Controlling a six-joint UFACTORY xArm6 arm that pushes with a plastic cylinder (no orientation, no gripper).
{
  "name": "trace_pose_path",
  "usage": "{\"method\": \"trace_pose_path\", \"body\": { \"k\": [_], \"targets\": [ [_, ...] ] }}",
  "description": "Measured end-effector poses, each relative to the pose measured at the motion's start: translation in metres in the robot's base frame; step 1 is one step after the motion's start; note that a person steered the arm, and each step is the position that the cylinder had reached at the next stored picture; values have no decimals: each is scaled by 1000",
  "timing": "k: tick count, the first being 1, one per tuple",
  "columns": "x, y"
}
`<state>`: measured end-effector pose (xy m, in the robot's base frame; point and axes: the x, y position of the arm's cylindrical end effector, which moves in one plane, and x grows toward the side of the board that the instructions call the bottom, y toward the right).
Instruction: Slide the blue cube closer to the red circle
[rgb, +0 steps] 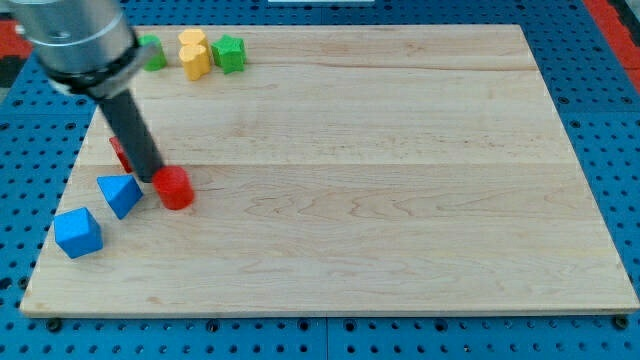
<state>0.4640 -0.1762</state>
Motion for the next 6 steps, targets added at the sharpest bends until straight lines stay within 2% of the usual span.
{"method": "trace_pose_path", "body": {
  "k": [2,3,6],
  "targets": [
    [7,-108],
    [16,-128],
    [95,-115]
  ]
}}
